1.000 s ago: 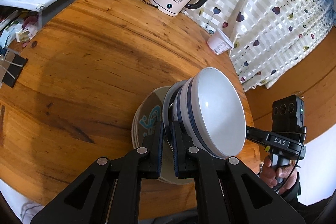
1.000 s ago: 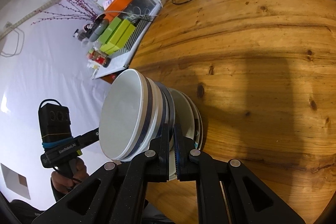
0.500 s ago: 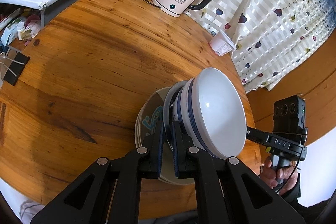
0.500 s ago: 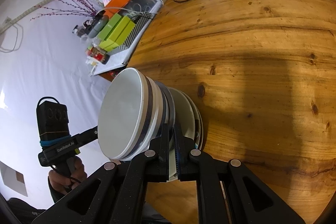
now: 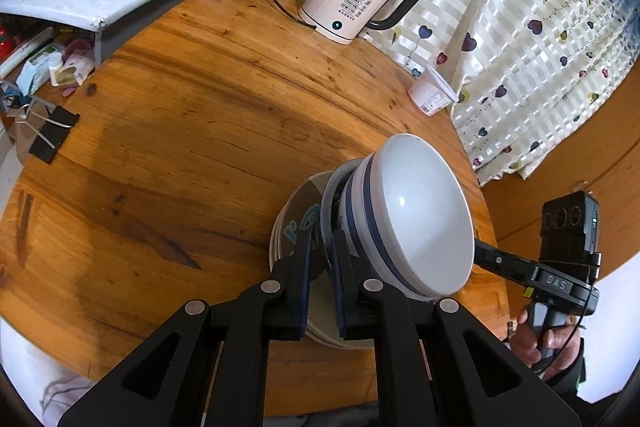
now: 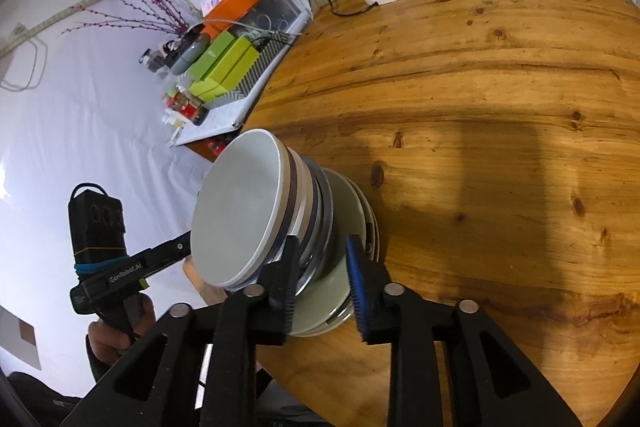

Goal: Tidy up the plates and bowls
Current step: 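Open both grippers and release the bowl stack on the plates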

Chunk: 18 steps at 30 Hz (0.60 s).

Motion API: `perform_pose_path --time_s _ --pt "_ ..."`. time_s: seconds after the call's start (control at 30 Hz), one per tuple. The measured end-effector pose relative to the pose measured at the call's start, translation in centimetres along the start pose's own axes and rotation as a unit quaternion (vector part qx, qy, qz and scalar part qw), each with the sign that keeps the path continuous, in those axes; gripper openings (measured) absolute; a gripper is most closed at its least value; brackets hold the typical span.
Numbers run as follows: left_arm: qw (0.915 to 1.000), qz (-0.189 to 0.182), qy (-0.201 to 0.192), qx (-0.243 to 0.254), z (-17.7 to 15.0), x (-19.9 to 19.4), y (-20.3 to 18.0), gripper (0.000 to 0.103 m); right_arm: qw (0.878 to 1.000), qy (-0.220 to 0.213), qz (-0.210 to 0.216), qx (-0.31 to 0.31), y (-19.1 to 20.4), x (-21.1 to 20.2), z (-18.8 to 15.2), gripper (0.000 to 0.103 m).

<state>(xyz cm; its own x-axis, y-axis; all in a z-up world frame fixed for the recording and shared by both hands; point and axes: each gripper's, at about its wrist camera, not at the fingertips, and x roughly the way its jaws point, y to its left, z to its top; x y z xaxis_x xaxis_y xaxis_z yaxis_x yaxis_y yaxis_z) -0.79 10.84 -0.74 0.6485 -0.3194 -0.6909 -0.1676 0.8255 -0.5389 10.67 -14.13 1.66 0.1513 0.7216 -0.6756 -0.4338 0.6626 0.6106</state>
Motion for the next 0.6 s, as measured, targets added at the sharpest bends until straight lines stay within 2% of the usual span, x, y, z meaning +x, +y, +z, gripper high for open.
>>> perform_pose_path --time_s 0.13,0.2,0.27,0.6 --pt "0.9998 0.013 -0.011 0.009 -0.4 -0.6 -0.6 0.018 1.0 -0.009 -0.015 -0.017 0.8 -0.6 -0.4 0.041" --pt "0.9995 0.022 -0.017 0.016 -0.7 -1.0 -1.0 0.02 0.999 -0.015 -0.025 -0.031 1.4 -0.9 -0.7 0.044" --pt "0.9981 0.044 -0.029 0.031 -1.0 -1.4 -1.6 0.02 0.998 -0.019 -0.032 -0.042 2.0 -1.1 -1.0 0.05" --pt "0.9923 0.09 -0.046 0.071 -2.1 -2.0 -3.9 0.021 0.993 -0.029 -0.064 -0.099 4.2 -1.7 -2.4 0.06"
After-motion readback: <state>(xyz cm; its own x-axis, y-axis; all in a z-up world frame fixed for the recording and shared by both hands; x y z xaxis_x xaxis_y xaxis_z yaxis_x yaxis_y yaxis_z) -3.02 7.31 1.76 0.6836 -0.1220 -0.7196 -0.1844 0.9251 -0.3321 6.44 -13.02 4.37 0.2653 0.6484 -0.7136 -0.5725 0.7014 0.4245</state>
